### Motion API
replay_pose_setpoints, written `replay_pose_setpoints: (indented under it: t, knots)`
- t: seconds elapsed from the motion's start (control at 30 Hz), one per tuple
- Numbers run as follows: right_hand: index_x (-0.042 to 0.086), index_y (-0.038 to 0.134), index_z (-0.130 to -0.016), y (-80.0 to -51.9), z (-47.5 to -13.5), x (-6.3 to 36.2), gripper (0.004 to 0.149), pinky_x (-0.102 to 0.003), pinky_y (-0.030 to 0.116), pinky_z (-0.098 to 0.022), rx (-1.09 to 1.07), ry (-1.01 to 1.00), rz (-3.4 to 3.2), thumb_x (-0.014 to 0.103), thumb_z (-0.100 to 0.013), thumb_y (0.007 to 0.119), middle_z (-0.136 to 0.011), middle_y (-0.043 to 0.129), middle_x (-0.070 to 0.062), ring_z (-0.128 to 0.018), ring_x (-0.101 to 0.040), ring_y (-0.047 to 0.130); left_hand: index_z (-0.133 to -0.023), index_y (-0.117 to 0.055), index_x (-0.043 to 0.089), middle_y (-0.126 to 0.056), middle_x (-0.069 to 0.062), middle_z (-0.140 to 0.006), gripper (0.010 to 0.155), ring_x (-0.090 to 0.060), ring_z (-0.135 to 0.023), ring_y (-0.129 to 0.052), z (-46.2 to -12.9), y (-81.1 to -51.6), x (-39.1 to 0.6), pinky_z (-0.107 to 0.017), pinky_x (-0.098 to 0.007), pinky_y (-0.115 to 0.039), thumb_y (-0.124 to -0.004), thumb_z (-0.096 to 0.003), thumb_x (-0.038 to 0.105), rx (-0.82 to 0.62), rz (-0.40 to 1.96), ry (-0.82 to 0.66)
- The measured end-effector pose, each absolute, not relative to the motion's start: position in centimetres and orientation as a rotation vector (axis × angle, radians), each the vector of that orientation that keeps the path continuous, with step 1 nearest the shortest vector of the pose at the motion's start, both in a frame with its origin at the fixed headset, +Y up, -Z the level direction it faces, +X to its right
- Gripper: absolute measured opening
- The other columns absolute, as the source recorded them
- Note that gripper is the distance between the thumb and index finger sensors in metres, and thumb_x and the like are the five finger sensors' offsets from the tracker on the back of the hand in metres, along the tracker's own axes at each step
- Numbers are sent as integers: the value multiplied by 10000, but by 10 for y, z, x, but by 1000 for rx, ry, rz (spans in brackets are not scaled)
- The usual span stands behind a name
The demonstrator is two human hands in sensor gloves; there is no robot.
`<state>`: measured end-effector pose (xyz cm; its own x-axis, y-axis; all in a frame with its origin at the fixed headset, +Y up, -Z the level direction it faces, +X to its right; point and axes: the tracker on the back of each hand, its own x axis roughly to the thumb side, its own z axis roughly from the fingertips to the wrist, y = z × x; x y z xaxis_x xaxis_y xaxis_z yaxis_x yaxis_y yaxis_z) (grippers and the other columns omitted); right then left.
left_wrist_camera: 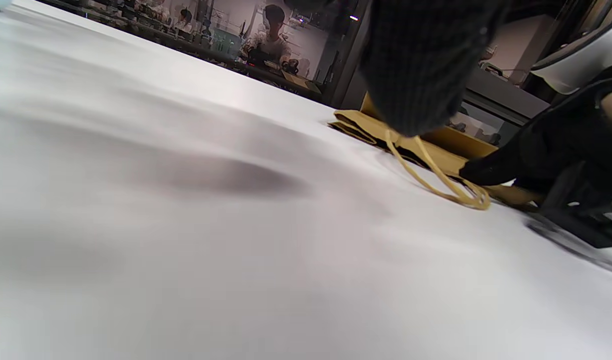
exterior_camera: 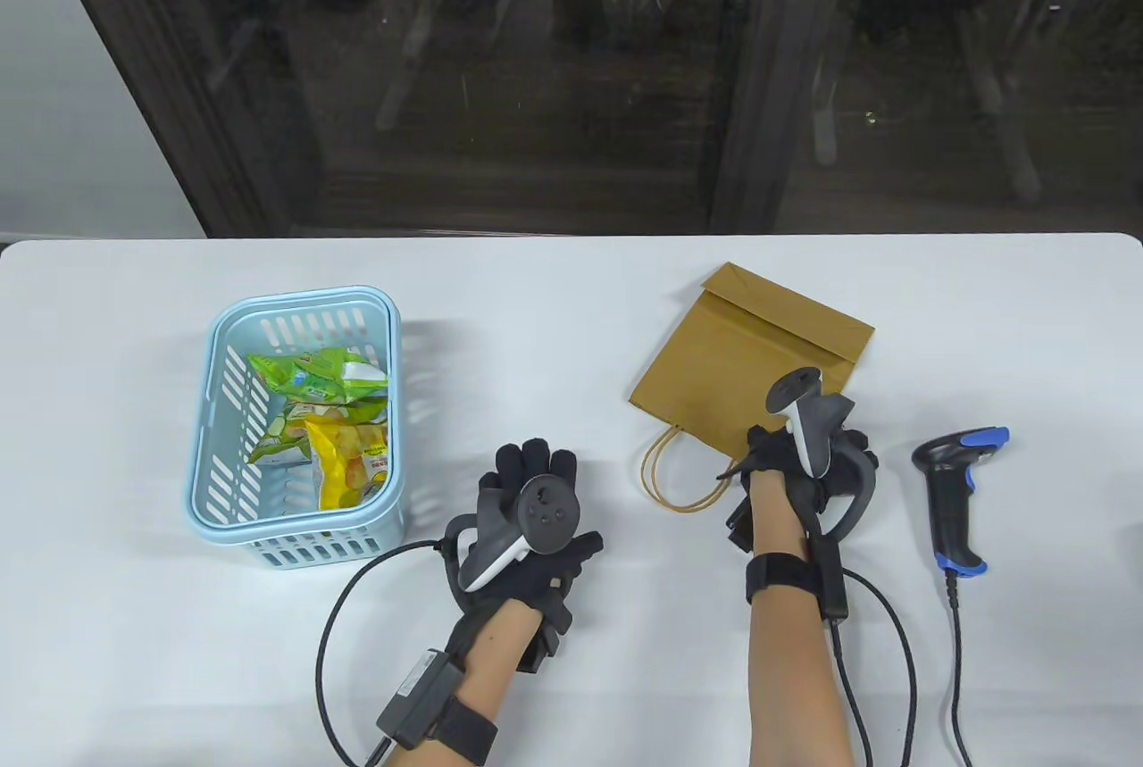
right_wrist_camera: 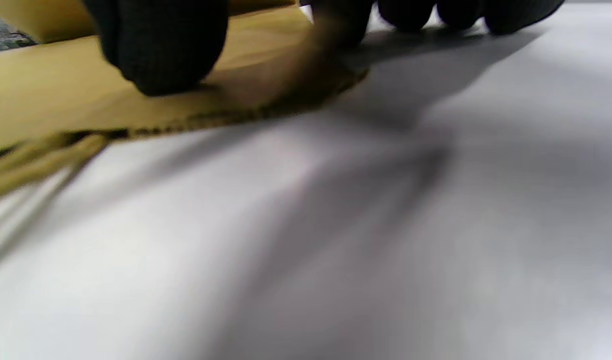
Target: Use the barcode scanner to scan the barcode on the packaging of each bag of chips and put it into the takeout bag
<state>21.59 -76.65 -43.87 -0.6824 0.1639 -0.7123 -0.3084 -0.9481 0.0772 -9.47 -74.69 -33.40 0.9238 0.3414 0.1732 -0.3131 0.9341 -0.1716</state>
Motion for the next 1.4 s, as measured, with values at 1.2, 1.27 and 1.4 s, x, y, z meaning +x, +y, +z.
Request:
replay_pose_setpoints:
  t: [1.2, 1.27, 1.4]
  knots:
    - [30, 573, -1076, -600, -332, 222, 626, -399, 862, -437, 302, 51, 1695, 427, -597, 636, -976, 709, -298, -682, -435, 919, -1015, -709, 370, -605, -153, -1163, 506, -512, -1025, -399, -297, -682, -124, -657, -697, -403, -689, -514, 297, 463, 779, -481]
    - [40, 572, -1085, -600, -331, 230, 628, -523, 793, -521, 328, 43, 1651, 439, -602, 619, -1021, 659, -294, -771, -510, 836, -1013, -724, 343, -705, -165, -1120, 499, -551, -987, -567, -297, -680, -134, -623, -739, -492, -683, -518, 299, 474, 860, -428]
    - [129, 677, -1053, -611, -331, 242, 559, -623, 667, -606, 401, 2, 1672, 456, -605, 607, -1043, 718, -198, -874, -525, 745, -1015, -740, 305, -810, -170, -1053, 496, -547, -891, -778, -299, -681, -146, -567, -732, -651, -684, -522, 311, 454, 995, -394]
